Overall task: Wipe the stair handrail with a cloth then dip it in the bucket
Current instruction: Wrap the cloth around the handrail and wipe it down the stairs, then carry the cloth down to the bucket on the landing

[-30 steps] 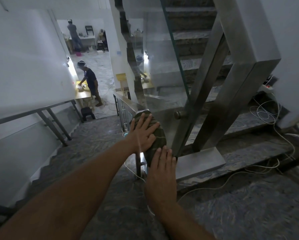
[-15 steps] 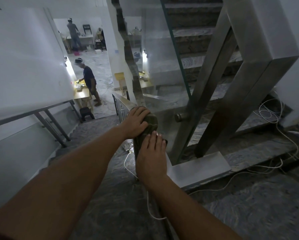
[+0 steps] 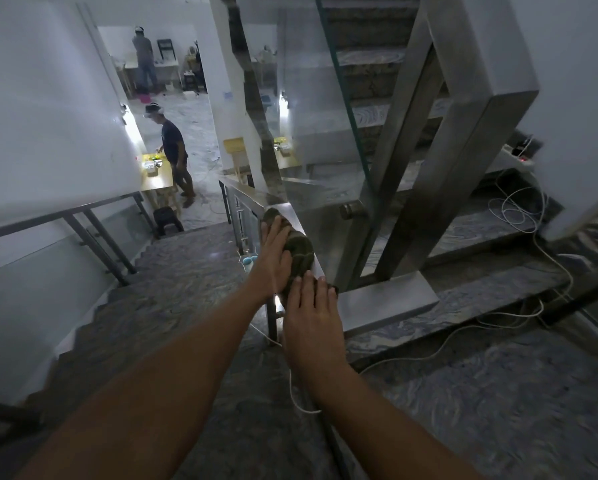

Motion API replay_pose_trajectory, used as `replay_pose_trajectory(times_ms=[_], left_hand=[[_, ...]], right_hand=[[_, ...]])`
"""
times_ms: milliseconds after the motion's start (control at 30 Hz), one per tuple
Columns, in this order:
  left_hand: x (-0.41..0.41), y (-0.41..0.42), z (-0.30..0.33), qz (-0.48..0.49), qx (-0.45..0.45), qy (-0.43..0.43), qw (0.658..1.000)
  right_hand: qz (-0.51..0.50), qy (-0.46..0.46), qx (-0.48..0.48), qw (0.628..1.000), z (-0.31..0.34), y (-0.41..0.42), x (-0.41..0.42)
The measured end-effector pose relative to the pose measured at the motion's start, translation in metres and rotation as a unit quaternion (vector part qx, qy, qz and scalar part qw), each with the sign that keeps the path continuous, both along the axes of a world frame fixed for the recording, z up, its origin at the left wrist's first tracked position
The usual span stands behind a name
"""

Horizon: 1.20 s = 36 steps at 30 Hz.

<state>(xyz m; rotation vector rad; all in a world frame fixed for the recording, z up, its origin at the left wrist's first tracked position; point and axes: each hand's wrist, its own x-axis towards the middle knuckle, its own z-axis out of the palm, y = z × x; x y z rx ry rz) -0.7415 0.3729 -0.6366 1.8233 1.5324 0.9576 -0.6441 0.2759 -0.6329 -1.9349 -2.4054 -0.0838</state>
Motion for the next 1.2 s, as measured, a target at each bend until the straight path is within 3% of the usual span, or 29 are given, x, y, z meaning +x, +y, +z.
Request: replay_pose_trajectory(times_ms=[133,300,433,533,667,767,1000,1200], left_hand=[[0.015,-0.039,-0.003,0.060,-0.106,-0.158,0.980],[0.034,-0.089,-0.012,0.146,-0.204,-0.302,0.920],[0.040,-0.110,-0.018,0.165,-0.244,-0.311,0.904],[0.043,-0.122,-0.024,0.155,-0.301,-0.251,0.907],[0.040,-0.152,-0.033,0.094,-0.355,-0.157,0.917],[0.041,-0.174,-0.028,0.049,-0.359,-0.107,0.926],[0.063,-0.183,0.002,-0.024,-0.339,-0.152,0.928],[0.086,-0.180,0.031,-0.082,-0.259,-0.221,0.937]], right_hand=[[-0.009,-0.009,0.015,1.000,-0.001,-0.027,0.008],[0.038,-0.013,0.026,0.999,0.002,-0.054,0.023],[0.095,0.004,0.063,0.993,0.001,-0.066,0.051],[0.113,-0.013,0.050,0.992,-0.004,-0.081,0.070],[0.068,-0.009,-0.034,0.997,0.000,-0.103,0.104],[0.003,0.055,-0.121,0.991,0.023,-0.108,0.131],[-0.074,0.177,-0.239,0.952,0.108,-0.094,0.157],[-0.081,0.245,-0.242,0.935,0.167,-0.084,0.168]])
